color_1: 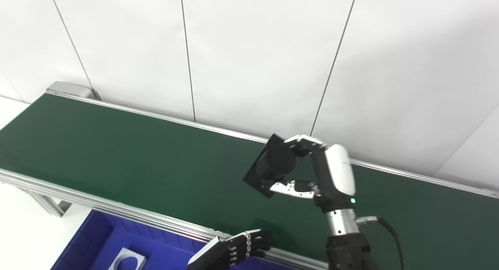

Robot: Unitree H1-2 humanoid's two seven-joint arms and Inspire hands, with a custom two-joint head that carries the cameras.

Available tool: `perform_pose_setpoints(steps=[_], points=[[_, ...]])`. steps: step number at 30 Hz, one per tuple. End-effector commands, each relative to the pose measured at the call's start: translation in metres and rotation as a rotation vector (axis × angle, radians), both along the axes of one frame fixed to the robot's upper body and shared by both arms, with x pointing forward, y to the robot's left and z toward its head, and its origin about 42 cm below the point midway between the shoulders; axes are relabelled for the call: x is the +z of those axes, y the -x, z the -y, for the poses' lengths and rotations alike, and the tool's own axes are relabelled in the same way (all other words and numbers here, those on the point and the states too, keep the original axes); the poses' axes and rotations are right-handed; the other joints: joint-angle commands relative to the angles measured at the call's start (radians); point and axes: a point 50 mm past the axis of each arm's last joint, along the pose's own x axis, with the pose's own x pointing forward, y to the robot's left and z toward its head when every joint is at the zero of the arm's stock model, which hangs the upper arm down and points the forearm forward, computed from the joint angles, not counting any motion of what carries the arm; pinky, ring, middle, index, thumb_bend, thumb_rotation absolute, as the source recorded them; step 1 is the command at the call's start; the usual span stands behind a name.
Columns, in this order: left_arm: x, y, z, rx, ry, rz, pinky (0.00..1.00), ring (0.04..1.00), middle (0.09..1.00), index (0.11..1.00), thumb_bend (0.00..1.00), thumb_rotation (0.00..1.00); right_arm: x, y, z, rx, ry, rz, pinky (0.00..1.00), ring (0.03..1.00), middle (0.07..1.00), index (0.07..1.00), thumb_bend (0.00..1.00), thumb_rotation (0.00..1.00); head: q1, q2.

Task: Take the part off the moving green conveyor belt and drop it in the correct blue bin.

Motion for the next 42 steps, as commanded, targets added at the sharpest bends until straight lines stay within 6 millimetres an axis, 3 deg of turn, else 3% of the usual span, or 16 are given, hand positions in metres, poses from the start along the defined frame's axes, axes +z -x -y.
perform_pose_setpoints(steps=[1, 13, 24, 33, 42], points=[[0.01, -0.004, -0.003, 0.0, 0.019, 0.053, 0.86, 0.867, 0.865, 0.877, 0.95, 0.47, 0.019, 0.003, 0.006, -0.015, -0.027, 0.047, 0.48, 0.519, 0.472, 0.498, 0.53, 0.0, -0.024, 0.008], [0.014, 0.002, -0.019, 0.001, 0.026, 0.046, 0.9, 0.886, 0.87, 0.893, 0.93, 0.48, 0.037, 0.045, 0.047, -0.111, -0.045, 0.084, 0.45, 0.512, 0.483, 0.493, 0.52, 0.0, -0.148, 0.056], [0.025, 0.004, -0.042, 0.004, 0.037, 0.057, 0.89, 0.882, 0.875, 0.899, 0.91, 0.48, 0.051, 0.093, 0.07, -0.24, -0.036, 0.072, 0.43, 0.49, 0.476, 0.495, 0.53, 0.0, -0.307, 0.173], [0.032, -0.001, -0.06, 0.004, 0.044, 0.082, 0.86, 0.861, 0.859, 0.886, 0.92, 0.49, 0.045, 0.138, 0.084, -0.354, -0.053, 0.053, 0.44, 0.507, 0.502, 0.477, 0.52, 0.0, -0.408, 0.246], [0.038, -0.007, -0.07, 0.001, 0.073, 0.084, 0.87, 0.859, 0.853, 0.879, 0.91, 0.47, 0.033, 0.18, 0.093, -0.482, -0.117, -0.018, 0.41, 0.48, 0.488, 0.486, 0.52, 0.0, -0.472, 0.292]])
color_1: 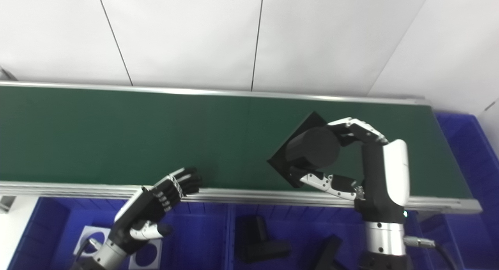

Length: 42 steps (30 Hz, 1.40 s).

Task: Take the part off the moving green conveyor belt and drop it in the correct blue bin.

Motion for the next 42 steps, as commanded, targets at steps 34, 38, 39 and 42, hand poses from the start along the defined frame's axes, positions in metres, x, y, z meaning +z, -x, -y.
perform_pose_setpoints(steps=[34, 38, 39, 42], points=[[0.029, -0.015, -0.027, -0.013, 0.016, 0.042, 0.86, 0.845, 0.842, 0.877, 0.93, 0.48, -0.119, 0.085, 0.024, -0.392, -0.217, -0.316, 0.42, 0.502, 0.5, 0.482, 0.52, 0.0, -0.124, 0.085], [0.03, -0.014, -0.026, -0.014, 0.017, 0.041, 0.86, 0.843, 0.841, 0.877, 0.93, 0.48, -0.135, 0.086, 0.021, -0.412, -0.235, -0.352, 0.41, 0.488, 0.492, 0.487, 0.52, 0.0, -0.116, 0.092], [0.031, -0.014, -0.026, -0.013, 0.017, 0.04, 0.86, 0.843, 0.841, 0.877, 0.93, 0.48, -0.14, 0.086, 0.021, -0.414, -0.236, -0.361, 0.4, 0.48, 0.488, 0.49, 0.52, 0.0, -0.115, 0.094], [0.031, -0.014, -0.026, -0.015, 0.017, 0.041, 0.86, 0.841, 0.84, 0.878, 0.93, 0.48, -0.152, 0.086, 0.018, -0.415, -0.237, -0.382, 0.37, 0.451, 0.47, 0.499, 0.52, 0.0, -0.115, 0.097]])
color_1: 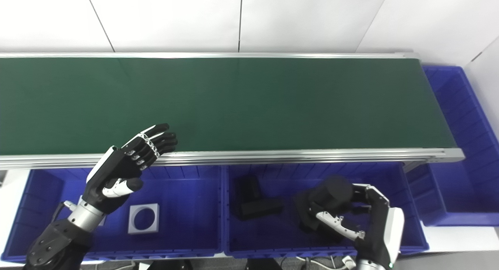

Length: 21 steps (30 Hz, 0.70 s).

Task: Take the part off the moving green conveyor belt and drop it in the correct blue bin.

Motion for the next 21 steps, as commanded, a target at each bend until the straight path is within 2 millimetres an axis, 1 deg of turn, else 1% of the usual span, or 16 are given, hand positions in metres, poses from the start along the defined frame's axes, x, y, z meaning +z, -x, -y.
perform_pose_setpoints(steps=[1, 5, 10, 14, 21], points=[[0.012, -0.004, 0.001, -0.011, 0.015, 0.055, 0.86, 0.841, 0.84, 0.879, 0.93, 0.48, 0.001, -0.003, -0.003, 0.006, 0.013, 0.064, 0.37, 0.447, 0.466, 0.502, 0.52, 0.0, 0.002, 0.001], [0.013, -0.003, 0.002, -0.009, 0.014, 0.056, 0.85, 0.837, 0.836, 0.874, 0.94, 0.48, -0.019, -0.005, -0.004, -0.007, 0.0, 0.018, 0.35, 0.424, 0.451, 0.509, 0.52, 0.0, 0.01, 0.003], [0.014, -0.002, 0.003, -0.008, 0.013, 0.055, 0.86, 0.84, 0.836, 0.876, 0.95, 0.49, -0.033, -0.007, -0.003, -0.006, -0.023, -0.003, 0.34, 0.411, 0.443, 0.508, 0.52, 0.0, 0.018, 0.004], [0.014, -0.001, 0.003, -0.009, 0.012, 0.06, 0.85, 0.838, 0.836, 0.875, 0.94, 0.48, -0.038, -0.007, -0.002, -0.003, -0.019, -0.015, 0.32, 0.398, 0.436, 0.509, 0.52, 0.0, 0.017, 0.003], [0.014, -0.001, 0.003, -0.01, 0.014, 0.057, 0.86, 0.839, 0.838, 0.877, 0.94, 0.48, -0.036, -0.006, -0.001, -0.003, -0.013, -0.014, 0.32, 0.402, 0.438, 0.511, 0.52, 0.0, 0.019, -0.001]])
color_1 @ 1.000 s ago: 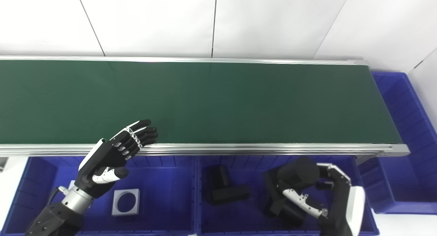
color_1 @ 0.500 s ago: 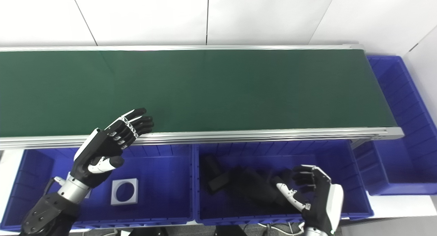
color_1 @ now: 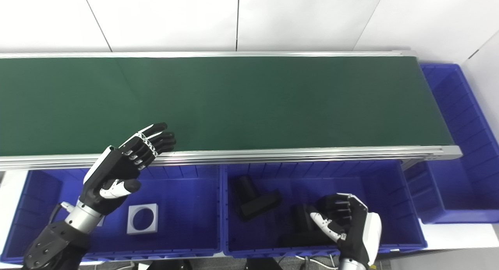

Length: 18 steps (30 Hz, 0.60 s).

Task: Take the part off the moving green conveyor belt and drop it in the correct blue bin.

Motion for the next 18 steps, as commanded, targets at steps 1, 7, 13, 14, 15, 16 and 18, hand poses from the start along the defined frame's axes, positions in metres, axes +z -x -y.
perform_pose_setpoints(steps=[1, 7, 13, 14, 15, 16, 18], points=[[0.008, -0.002, 0.002, -0.006, 0.012, 0.039, 0.86, 0.84, 0.838, 0.876, 0.94, 0.48, 0.01, -0.001, 0.002, 0.002, 0.017, 0.076, 0.33, 0.403, 0.439, 0.511, 0.52, 0.0, 0.001, -0.001], [0.007, -0.002, 0.003, -0.006, 0.013, 0.038, 0.87, 0.847, 0.84, 0.876, 0.94, 0.47, 0.018, -0.002, 0.002, -0.014, 0.015, 0.083, 0.35, 0.436, 0.45, 0.519, 0.52, 0.0, 0.006, -0.009], [0.006, -0.003, 0.004, -0.009, 0.015, 0.03, 0.87, 0.853, 0.842, 0.877, 0.95, 0.47, 0.036, -0.006, -0.002, -0.006, 0.003, 0.121, 0.38, 0.485, 0.458, 0.533, 0.52, 0.0, 0.01, -0.015], [0.006, -0.003, 0.004, -0.009, 0.014, 0.031, 0.87, 0.853, 0.843, 0.877, 0.95, 0.47, 0.04, -0.007, -0.003, 0.002, -0.004, 0.144, 0.39, 0.489, 0.458, 0.534, 0.52, 0.0, 0.011, -0.016], [0.006, -0.003, 0.004, -0.008, 0.013, 0.03, 0.87, 0.853, 0.843, 0.877, 0.95, 0.47, 0.045, -0.009, -0.004, 0.009, -0.008, 0.162, 0.38, 0.487, 0.46, 0.532, 0.52, 0.0, 0.013, -0.017], [0.006, -0.003, 0.004, -0.007, 0.014, 0.03, 0.87, 0.852, 0.842, 0.876, 0.95, 0.47, 0.05, -0.01, -0.006, 0.015, -0.01, 0.176, 0.38, 0.489, 0.463, 0.531, 0.52, 0.01, 0.016, -0.019], [0.005, -0.003, 0.005, -0.006, 0.017, 0.028, 0.86, 0.852, 0.842, 0.877, 0.95, 0.47, 0.063, -0.013, -0.012, 0.041, -0.005, 0.207, 0.39, 0.492, 0.464, 0.532, 0.52, 0.01, 0.023, -0.027]])
